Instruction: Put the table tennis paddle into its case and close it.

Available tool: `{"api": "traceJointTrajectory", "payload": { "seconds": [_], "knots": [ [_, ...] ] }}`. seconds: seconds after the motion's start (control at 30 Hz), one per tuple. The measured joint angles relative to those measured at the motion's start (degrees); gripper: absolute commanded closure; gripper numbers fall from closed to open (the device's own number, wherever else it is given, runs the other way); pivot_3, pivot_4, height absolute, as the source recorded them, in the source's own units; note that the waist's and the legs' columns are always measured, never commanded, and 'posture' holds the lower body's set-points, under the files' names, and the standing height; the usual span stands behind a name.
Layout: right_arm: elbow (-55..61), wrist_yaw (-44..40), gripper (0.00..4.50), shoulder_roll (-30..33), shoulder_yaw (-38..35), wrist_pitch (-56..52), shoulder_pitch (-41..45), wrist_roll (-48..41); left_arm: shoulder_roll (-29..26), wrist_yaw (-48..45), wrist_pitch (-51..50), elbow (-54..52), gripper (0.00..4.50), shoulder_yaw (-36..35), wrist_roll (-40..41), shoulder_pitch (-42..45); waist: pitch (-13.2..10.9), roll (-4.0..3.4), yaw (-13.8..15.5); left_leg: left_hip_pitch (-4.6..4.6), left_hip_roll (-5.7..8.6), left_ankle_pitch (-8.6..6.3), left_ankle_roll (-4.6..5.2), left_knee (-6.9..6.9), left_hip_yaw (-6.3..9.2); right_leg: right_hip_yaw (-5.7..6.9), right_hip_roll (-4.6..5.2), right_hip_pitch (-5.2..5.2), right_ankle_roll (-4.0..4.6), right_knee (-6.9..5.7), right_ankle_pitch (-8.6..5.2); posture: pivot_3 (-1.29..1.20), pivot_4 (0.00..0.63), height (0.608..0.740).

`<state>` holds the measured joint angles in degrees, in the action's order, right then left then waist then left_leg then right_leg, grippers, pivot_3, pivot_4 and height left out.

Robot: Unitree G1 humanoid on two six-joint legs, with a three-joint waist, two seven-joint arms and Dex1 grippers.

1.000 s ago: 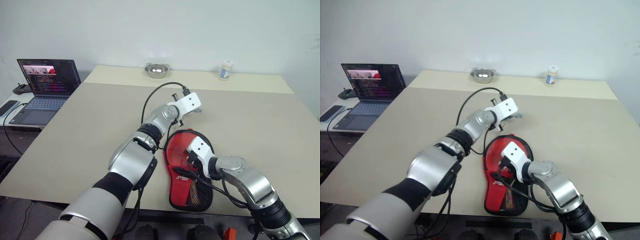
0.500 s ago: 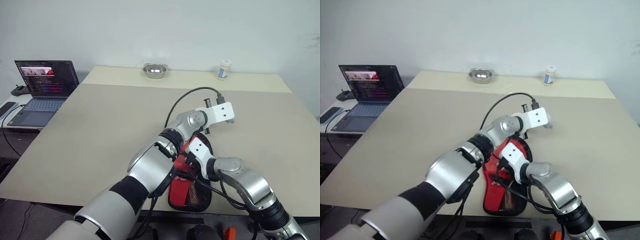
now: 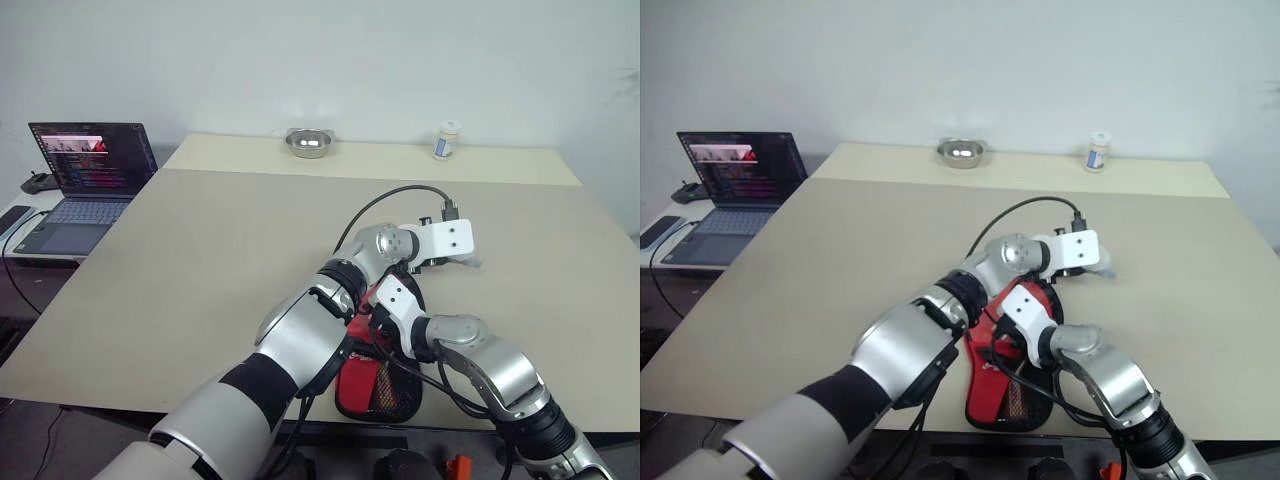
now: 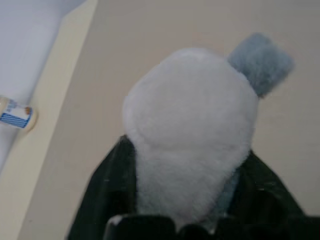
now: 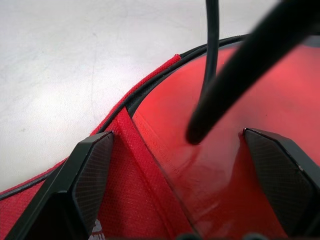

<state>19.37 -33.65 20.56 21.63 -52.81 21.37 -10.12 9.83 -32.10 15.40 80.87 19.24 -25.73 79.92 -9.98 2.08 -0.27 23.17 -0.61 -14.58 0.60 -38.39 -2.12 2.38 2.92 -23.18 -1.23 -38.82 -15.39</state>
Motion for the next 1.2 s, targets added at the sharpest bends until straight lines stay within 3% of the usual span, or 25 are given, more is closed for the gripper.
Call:
{"api": "traceJointTrajectory", "payload": {
  "seconds": [0.1, 0.13, 0.47, 0.73, 0.97, 1.2],
  "knots": [
    [-0.5, 0.0, 0.0, -0.1, 0.0, 0.3, 0.2, 0.0, 0.0, -1.2, 1.4, 0.0, 0.21, 0.4, 0.0, -1.2, 0.0, 0.0, 0.0, -0.04, -0.02, 0.0, 0.0, 0.0, 0.0, -0.02, -0.03, 0.0, 0.0, -0.03, 0.0, 0.0, 0.15, 0.74],
    [-0.7, 0.0, 0.0, -0.1, 0.0, 0.4, 0.3, 0.0, 0.0, -1.3, 2.0, 0.0, 0.09, 0.4, 0.0, -1.2, 0.0, 0.0, 0.0, -0.05, -0.03, 0.0, 0.0, 0.0, 0.0, -0.03, -0.03, 0.01, 0.0, -0.03, 0.0, 0.0, 0.15, 0.74],
    [-2.9, -1.5, 0.0, 0.2, 0.2, 1.6, 1.8, -0.1, -2.0, -3.3, 2.7, -1.6, 0.09, -3.5, 3.4, -3.5, 0.0, 0.0, -0.2, -0.18, -0.04, 0.01, 0.01, 0.0, -0.09, -0.06, -0.05, 0.05, 0.0, -0.07, 0.0, 0.0, 0.15, 0.74],
    [0.7, -0.5, 0.0, 0.2, -1.2, -1.8, 1.7, -0.8, -9.8, -4.7, 0.8, -3.3, 0.09, -12.9, 11.6, -2.9, 0.0, 0.0, -0.1, -0.06, -0.01, 0.04, 0.04, 0.01, -0.01, -0.05, -0.03, 0.0, -0.01, -0.08, 0.01, 0.0, 0.15, 0.74],
    [13.7, -0.1, 0.0, 3.0, -5.9, -12.1, -2.2, -6.8, -19.5, -23.2, 1.3, -9.3, 0.09, -19.3, 21.0, -5.0, 0.0, -0.04, 0.1, 0.56, 0.05, 0.02, 0.01, 0.08, 0.12, 0.15, 0.02, -0.4, 0.3, 0.21, 0.18, 0.0, 0.15, 0.74],
    [24.4, -2.5, 0.0, 7.7, -20.8, -15.8, -3.7, -16.1, -23.5, -46.6, -10.8, -32.4, 0.09, -17.7, 30.9, -23.8, 0.0, -0.05, 0.1, 0.69, 0.11, 0.02, 0.01, 0.02, 0.19, 0.18, 0.11, -0.39, 0.32, 0.28, 0.19, 0.0, 0.15, 0.74]
  ]
}}
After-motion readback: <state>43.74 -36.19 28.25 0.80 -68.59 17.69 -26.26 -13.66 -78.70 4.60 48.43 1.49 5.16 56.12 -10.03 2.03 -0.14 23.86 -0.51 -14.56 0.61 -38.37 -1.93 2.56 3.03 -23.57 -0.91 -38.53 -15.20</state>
